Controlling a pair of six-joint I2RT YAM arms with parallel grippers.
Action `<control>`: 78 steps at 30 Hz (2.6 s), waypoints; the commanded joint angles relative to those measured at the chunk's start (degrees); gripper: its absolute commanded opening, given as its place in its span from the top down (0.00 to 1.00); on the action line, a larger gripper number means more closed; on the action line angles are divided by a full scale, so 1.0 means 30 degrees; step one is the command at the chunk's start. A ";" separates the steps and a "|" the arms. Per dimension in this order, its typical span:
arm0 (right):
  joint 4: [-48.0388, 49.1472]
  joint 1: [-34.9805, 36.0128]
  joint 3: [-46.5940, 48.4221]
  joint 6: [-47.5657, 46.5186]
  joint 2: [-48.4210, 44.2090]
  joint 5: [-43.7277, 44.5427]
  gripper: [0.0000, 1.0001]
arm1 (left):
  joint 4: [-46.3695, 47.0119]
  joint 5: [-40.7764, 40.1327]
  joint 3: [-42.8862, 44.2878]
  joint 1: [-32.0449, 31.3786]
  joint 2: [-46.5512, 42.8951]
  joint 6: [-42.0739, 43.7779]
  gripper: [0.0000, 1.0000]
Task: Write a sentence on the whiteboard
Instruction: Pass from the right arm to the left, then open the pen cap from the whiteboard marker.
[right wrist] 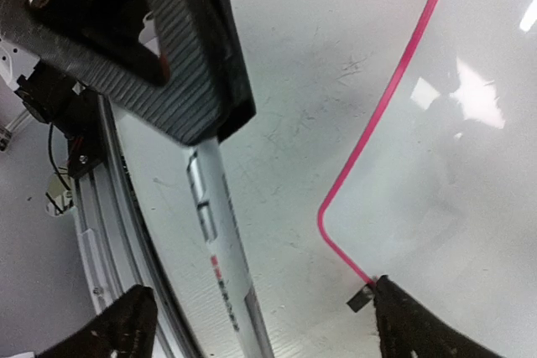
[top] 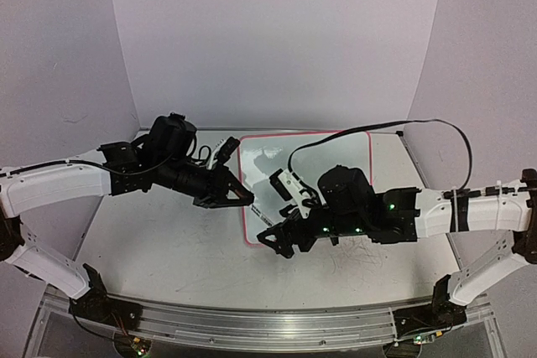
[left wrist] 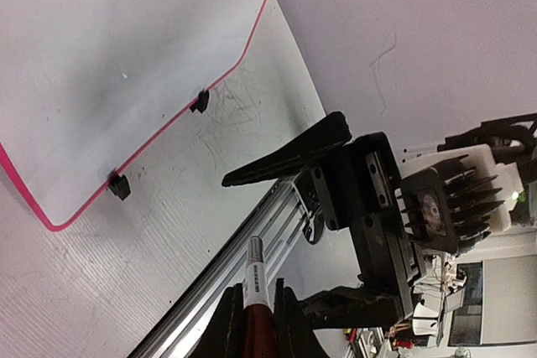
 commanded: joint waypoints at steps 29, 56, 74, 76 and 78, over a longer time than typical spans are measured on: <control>2.1683 -0.6265 -0.3728 1.6734 -0.0364 -0.8643 0.32 | 1.3735 0.1153 0.0243 0.1750 0.1946 -0.6129 1.00; 2.4040 -0.6253 -0.2129 1.8022 0.2585 -0.8539 0.78 | 1.5475 0.1736 -0.0123 0.1748 0.2578 -0.7139 1.00; 2.5187 -0.6254 -0.1609 1.9055 0.3768 -0.8542 0.78 | 1.5816 0.1888 -0.0359 0.1747 0.2584 -0.7252 1.00; 2.5329 -0.6251 -0.1582 1.9198 0.3836 -0.8473 0.79 | 1.5858 0.1896 -0.0380 0.1743 0.2555 -0.7226 1.00; 2.5419 -0.6267 -0.1556 1.9325 0.3876 -0.8356 0.79 | 1.5902 0.1894 -0.0437 0.1748 0.2553 -0.7231 1.00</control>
